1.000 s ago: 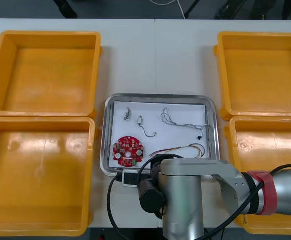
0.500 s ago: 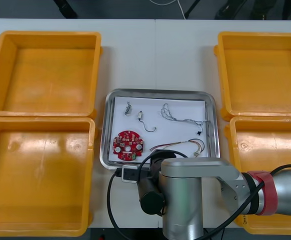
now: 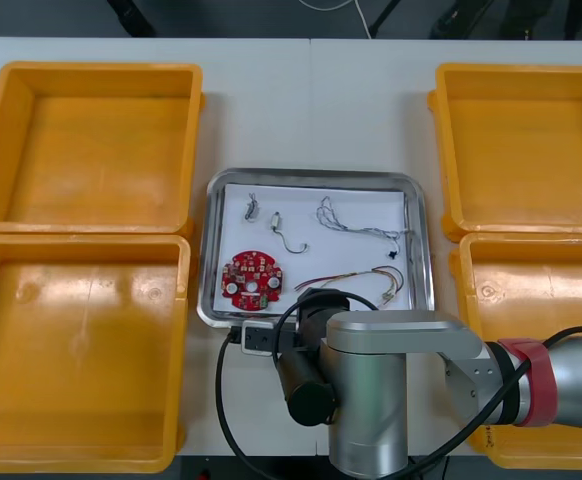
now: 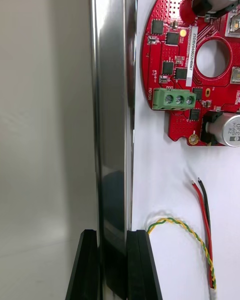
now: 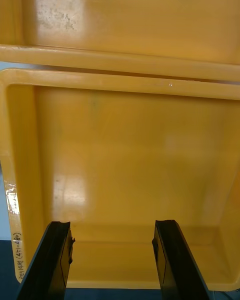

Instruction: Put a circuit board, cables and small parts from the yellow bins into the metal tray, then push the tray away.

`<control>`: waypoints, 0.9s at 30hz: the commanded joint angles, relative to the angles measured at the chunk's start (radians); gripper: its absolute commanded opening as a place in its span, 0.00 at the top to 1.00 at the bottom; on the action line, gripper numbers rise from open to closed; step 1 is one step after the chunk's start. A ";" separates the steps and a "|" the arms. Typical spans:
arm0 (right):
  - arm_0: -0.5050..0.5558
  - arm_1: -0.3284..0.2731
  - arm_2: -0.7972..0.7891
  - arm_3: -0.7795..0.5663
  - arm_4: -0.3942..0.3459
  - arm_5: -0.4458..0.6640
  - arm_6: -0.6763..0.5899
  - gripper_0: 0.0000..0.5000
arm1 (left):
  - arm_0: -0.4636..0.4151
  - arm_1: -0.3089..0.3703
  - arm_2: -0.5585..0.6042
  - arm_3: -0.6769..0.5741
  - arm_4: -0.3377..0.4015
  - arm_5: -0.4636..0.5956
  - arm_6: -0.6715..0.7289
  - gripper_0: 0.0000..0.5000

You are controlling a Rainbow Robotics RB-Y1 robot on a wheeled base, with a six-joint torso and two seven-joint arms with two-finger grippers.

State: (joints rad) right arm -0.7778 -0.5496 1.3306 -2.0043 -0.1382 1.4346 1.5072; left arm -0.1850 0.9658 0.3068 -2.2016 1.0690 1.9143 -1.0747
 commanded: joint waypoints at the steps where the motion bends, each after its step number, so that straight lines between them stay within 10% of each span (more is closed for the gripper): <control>1: -0.048 -0.026 0.009 0.012 0.028 -0.016 -0.004 1.00 | 0.013 0.047 0.031 -0.027 0.008 0.006 -0.080 0.05; 27: -0.121 -0.029 -0.070 0.147 0.058 -0.131 0.004 1.00 | 0.013 0.047 0.031 -0.027 0.008 0.006 -0.080 0.05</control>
State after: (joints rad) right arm -0.8598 -0.5574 1.3027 -1.8708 -0.0950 1.3505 1.5072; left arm -0.1850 0.9658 0.3068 -2.2018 1.0690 1.9143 -1.0747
